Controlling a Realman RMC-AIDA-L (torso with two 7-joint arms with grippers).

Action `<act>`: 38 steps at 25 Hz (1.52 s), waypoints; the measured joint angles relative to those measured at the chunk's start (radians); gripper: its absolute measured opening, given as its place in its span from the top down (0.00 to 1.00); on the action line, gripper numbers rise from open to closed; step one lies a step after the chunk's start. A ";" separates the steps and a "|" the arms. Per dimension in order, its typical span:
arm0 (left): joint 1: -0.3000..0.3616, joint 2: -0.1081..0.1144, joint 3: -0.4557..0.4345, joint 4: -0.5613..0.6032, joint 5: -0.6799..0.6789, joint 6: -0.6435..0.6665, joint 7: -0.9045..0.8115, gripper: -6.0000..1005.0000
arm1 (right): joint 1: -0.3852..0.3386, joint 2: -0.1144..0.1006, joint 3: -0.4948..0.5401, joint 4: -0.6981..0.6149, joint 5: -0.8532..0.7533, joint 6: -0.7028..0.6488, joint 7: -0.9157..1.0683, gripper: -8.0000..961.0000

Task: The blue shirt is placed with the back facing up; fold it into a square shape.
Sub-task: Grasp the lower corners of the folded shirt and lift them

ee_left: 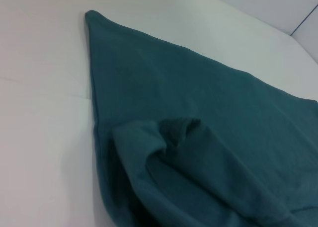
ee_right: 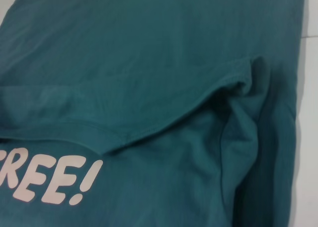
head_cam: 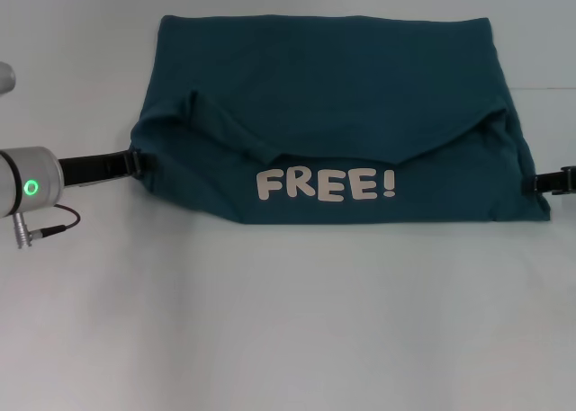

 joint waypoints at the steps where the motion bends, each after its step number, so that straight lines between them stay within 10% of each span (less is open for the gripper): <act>1: 0.000 -0.001 0.001 0.000 0.000 -0.001 0.000 0.96 | 0.002 0.002 0.000 0.009 0.000 0.011 0.000 0.33; 21: 0.006 -0.009 0.002 -0.004 0.000 -0.007 0.002 0.96 | 0.012 0.044 -0.072 0.039 -0.016 0.121 0.099 0.39; 27: 0.009 -0.009 0.003 -0.004 0.000 -0.006 0.003 0.96 | 0.008 0.041 -0.067 0.038 -0.016 0.118 0.101 0.62; 29: 0.010 -0.008 0.003 -0.002 0.000 -0.003 0.003 0.96 | 0.006 0.037 -0.063 0.037 -0.016 0.110 0.104 0.83; 38: 0.014 0.038 0.001 0.016 0.025 0.183 -0.051 0.96 | -0.009 0.023 -0.011 -0.055 -0.014 -0.076 0.114 0.95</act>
